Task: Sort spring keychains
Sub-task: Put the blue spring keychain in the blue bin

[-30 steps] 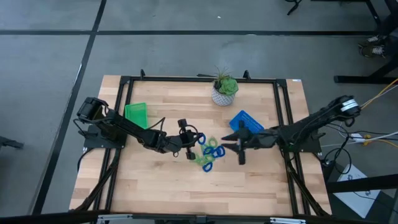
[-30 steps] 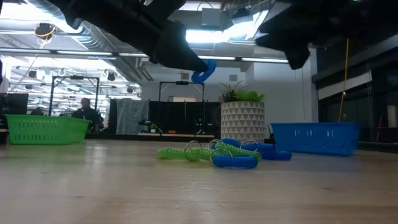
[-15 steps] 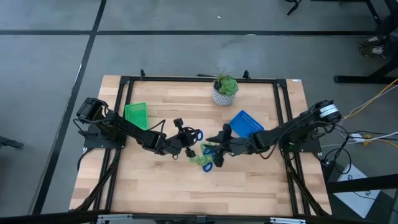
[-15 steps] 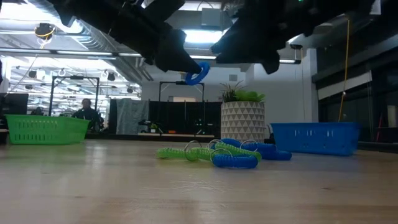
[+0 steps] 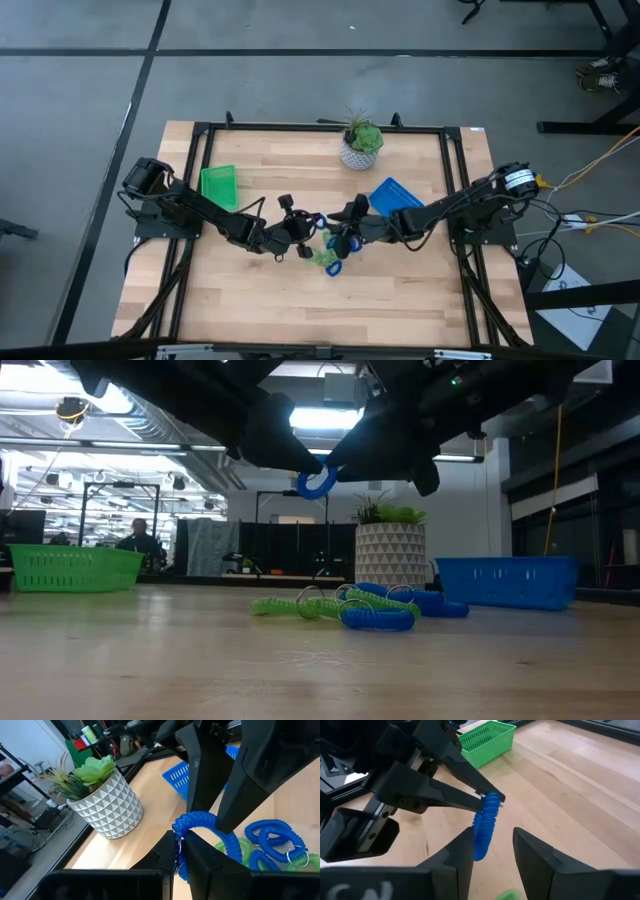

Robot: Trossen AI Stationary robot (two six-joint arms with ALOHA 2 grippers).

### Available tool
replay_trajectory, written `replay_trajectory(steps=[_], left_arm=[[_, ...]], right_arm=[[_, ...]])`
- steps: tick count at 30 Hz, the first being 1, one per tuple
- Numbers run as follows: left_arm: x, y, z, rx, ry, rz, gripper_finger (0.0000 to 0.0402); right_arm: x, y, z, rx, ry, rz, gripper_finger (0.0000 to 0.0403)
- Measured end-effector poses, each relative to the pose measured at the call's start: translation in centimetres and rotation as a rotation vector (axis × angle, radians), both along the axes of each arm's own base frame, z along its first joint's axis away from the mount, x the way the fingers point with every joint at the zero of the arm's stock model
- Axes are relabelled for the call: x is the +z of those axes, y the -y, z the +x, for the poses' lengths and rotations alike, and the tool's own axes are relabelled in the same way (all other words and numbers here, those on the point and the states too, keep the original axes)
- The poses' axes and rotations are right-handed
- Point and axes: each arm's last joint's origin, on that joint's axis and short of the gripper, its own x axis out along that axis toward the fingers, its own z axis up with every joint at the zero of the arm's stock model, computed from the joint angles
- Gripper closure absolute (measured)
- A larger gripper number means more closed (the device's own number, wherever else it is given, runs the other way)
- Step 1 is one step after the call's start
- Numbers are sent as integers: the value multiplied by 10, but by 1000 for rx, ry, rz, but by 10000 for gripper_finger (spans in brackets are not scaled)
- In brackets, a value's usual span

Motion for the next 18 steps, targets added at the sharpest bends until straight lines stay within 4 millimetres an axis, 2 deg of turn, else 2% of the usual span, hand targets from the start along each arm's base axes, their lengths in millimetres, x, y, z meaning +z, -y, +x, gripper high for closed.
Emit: replay_trajectory(steps=[8, 18], left_arm=[[0, 0, 0, 5, 11, -18, 379], [0, 1, 1, -40, 22, -62, 379]], right_arm=[[1, 0, 0, 10, 2, -14, 277], [0, 0, 0, 28, -12, -38, 370]])
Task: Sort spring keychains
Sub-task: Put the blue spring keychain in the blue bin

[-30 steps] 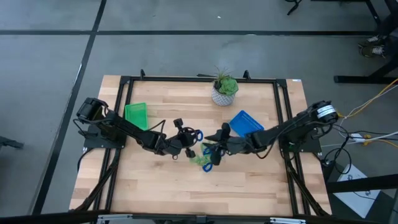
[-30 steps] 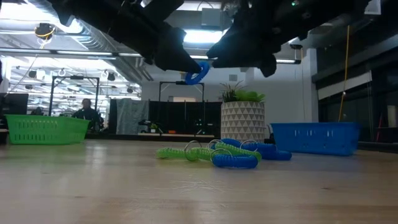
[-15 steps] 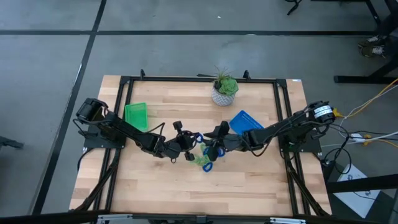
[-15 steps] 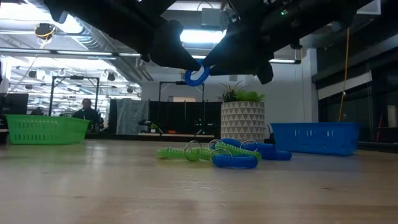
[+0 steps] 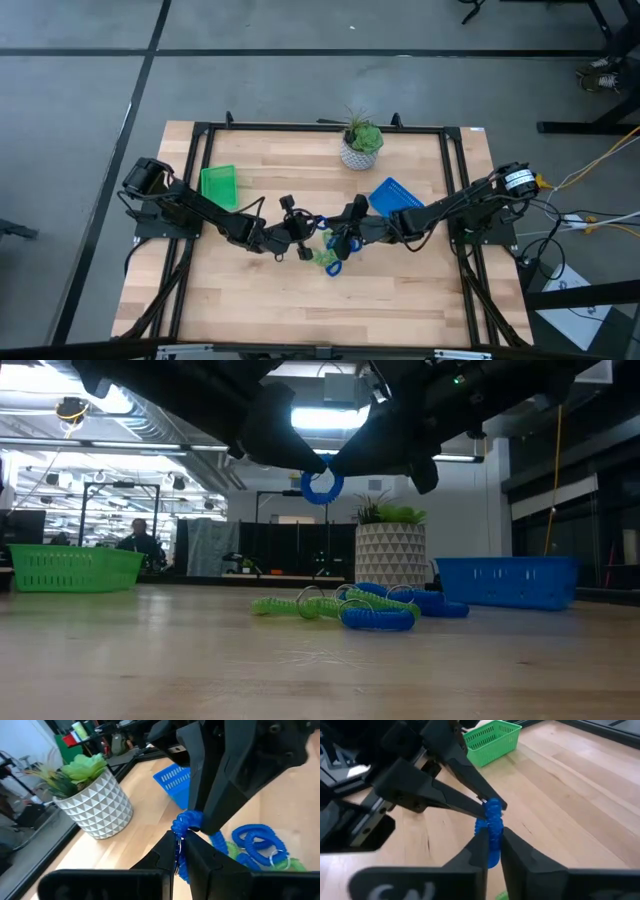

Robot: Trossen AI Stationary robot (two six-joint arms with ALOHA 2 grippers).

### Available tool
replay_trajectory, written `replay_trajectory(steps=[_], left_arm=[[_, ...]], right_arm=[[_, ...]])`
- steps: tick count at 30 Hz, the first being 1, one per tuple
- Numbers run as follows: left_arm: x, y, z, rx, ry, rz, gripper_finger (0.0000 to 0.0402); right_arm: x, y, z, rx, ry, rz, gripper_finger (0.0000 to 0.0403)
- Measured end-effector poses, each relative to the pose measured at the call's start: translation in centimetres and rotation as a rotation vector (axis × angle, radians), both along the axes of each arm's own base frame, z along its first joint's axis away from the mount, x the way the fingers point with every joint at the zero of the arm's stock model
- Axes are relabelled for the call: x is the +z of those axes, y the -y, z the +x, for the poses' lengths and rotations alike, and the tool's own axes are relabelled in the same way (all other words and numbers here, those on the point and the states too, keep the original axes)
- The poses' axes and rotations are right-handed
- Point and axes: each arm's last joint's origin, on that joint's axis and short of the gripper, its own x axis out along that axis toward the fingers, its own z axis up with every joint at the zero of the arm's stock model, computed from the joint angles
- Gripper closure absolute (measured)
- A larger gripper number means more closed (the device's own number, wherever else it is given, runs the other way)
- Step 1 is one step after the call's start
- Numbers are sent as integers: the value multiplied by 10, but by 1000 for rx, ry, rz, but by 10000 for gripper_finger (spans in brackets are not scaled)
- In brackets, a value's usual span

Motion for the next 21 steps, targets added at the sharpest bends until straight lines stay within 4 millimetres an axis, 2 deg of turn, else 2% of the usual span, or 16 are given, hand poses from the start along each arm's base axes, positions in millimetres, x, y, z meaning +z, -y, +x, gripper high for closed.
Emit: replay_trajectory(steps=[4, 21], left_arm=[[0, 0, 0, -13, -2, -5, 375], [-1, 4, -1, -34, -27, 24, 292]], right_arm=[[-1, 0, 0, 2, -15, -12, 390], [-2, 1, -3, 13, -54, -47, 391]])
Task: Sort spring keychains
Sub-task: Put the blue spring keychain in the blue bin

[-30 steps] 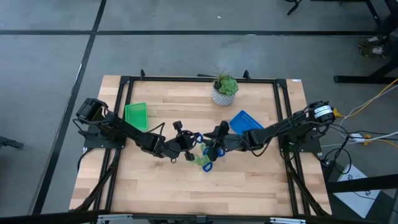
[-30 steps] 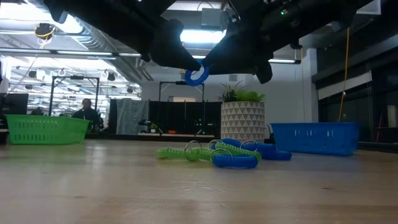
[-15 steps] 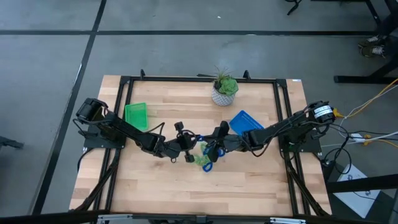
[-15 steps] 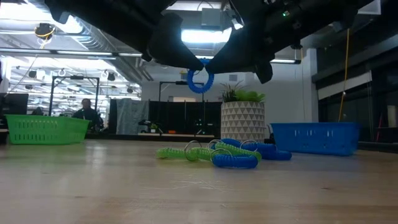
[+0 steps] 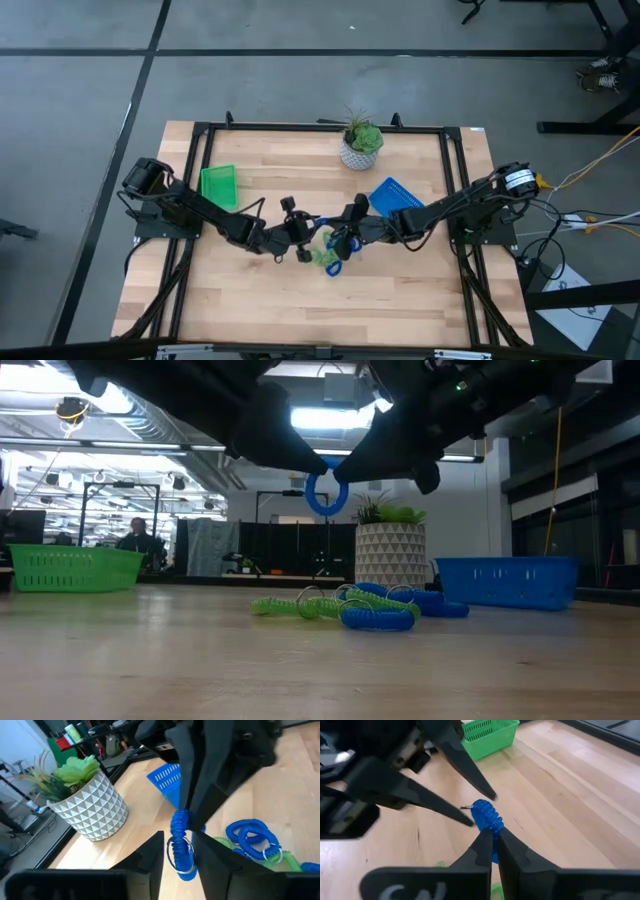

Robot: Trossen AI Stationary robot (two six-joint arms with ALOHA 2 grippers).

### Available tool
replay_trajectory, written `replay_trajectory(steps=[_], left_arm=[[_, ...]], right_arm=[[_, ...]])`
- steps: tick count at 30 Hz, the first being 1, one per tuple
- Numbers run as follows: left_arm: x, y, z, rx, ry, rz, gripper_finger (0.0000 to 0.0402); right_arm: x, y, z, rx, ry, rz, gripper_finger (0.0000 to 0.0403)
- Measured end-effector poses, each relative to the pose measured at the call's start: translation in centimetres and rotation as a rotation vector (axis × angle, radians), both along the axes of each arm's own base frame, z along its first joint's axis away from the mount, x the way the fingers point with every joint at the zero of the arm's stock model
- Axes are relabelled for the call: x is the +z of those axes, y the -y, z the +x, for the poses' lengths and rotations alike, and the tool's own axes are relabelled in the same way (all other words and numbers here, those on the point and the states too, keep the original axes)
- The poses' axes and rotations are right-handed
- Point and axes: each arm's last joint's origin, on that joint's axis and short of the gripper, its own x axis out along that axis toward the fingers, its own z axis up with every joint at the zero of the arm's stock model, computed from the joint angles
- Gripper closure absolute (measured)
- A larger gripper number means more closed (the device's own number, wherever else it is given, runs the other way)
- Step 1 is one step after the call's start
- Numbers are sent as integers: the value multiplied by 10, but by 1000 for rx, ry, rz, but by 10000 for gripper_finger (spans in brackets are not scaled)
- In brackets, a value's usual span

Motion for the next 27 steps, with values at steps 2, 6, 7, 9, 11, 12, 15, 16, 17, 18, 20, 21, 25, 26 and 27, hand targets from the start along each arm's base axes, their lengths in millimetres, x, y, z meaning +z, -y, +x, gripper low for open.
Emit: replay_trajectory(steps=[2, 6, 7, 9, 11, 12, 15, 16, 17, 18, 20, 21, 25, 26, 27], left_arm=[[0, 3, -1, -5, -6, 16, 275], [1, 7, -4, 20, -5, 53, 238], [1, 9, -4, 29, -4, 61, 230], [1, 10, -5, 44, -1, 73, 213], [1, 12, -6, 41, -4, 83, 200], [1, 13, -6, 37, -4, 85, 194], [1, 14, -6, 14, -9, 79, 183], [1, 15, -6, -1, -10, 72, 181], [1, 15, -6, -16, -11, 61, 181], [0, 15, -6, -28, -11, 52, 181], [0, 14, -5, -46, -11, 32, 182], [0, 14, -4, -53, -11, 23, 183], [-1, 12, -2, -105, -10, -39, 188], [-1, 11, -2, -123, -10, -58, 189], [-1, 11, -1, -141, -12, -77, 189]], right_arm=[[2, 1, -3, -3, -17, 0, 391], [11, 3, -11, -18, -38, -5, 392], [14, 2, -14, -19, -42, -11, 392], [20, 0, -20, -31, -42, -24, 392], [25, -3, -28, -49, -52, -32, 392], [28, -5, -32, -61, -55, -37, 392], [34, -10, -45, -114, -60, -59, 392], [37, -12, -49, -134, -57, -69, 392], [40, -13, -53, -150, -48, -77, 392], [42, -15, -57, -165, -41, -88, 392], [47, -20, -64, -184, -20, -110, 392], [49, -23, -67, -192, -12, -122, 392], [55, -30, -78, -239, 18, -176, 392], [56, -31, -80, -259, 25, -190, 392], [55, -32, -83, -281, 26, -212, 392]])
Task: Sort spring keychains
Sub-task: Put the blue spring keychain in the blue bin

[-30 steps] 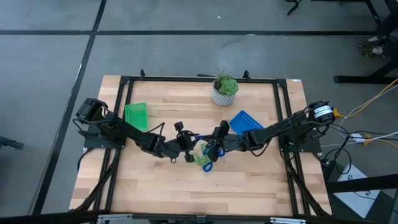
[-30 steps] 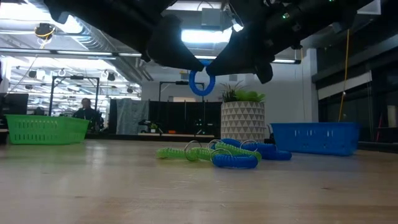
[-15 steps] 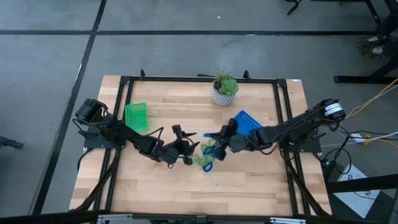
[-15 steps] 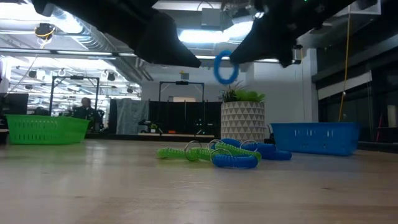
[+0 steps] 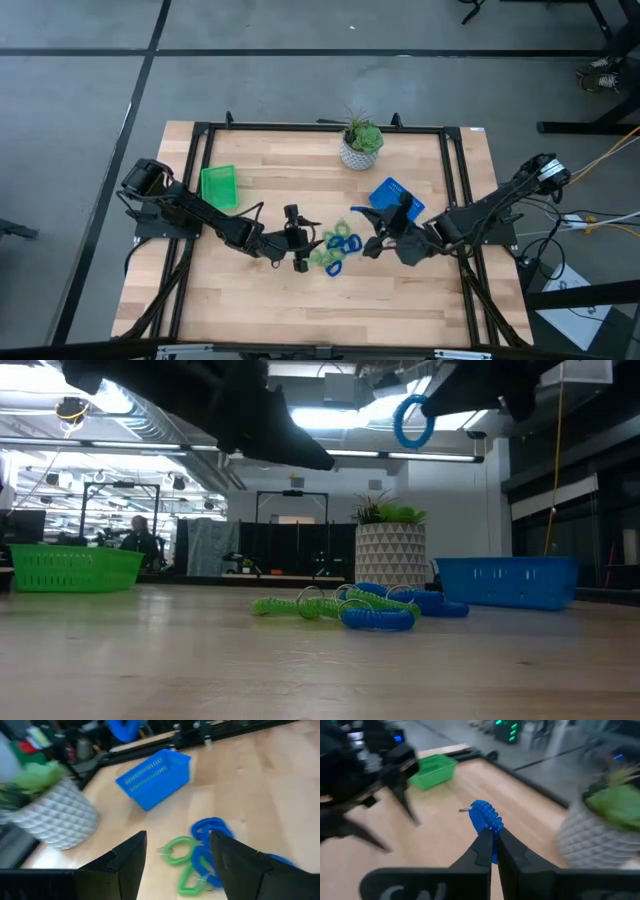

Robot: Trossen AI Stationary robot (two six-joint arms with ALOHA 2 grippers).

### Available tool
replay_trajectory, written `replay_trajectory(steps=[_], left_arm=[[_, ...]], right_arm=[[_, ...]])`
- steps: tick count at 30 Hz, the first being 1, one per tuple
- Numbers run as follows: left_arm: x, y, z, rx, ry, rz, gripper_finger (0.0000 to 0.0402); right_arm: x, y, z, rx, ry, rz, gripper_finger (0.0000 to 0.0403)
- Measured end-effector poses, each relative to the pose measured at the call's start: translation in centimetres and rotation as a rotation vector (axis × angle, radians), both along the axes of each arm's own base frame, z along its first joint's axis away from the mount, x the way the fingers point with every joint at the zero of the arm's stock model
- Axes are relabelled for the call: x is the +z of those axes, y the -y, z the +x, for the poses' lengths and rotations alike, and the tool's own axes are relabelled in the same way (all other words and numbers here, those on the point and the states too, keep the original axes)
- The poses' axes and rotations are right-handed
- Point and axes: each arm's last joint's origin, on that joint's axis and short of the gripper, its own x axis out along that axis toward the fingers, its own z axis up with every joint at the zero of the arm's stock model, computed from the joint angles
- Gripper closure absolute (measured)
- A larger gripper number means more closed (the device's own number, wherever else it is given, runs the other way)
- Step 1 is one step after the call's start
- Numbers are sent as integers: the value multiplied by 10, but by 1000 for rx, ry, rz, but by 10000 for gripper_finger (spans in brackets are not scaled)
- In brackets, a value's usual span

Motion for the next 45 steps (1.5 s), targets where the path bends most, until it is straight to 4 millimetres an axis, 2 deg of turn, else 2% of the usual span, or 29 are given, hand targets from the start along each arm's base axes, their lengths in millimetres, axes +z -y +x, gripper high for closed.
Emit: replay_trajectory(steps=[8, 17, 29, 40, 45], left_arm=[[-1, 0, 2, -103, -13, -107, 192], [-6, 2, -1, -108, -57, -129, 190], [-7, 2, -2, -89, -68, -159, 192], [-8, 2, -2, -87, -73, -157, 195], [-8, 2, -2, -87, -73, -156, 196]], right_arm=[[-4, 3, -9, -135, 3, -104, 392], [-13, 22, -13, -215, -86, -127, 392], [-31, 54, -28, -349, -271, 66, 389], [-39, 66, -41, -452, -418, 297, 388], [-42, 69, -50, -545, -467, 335, 387]])
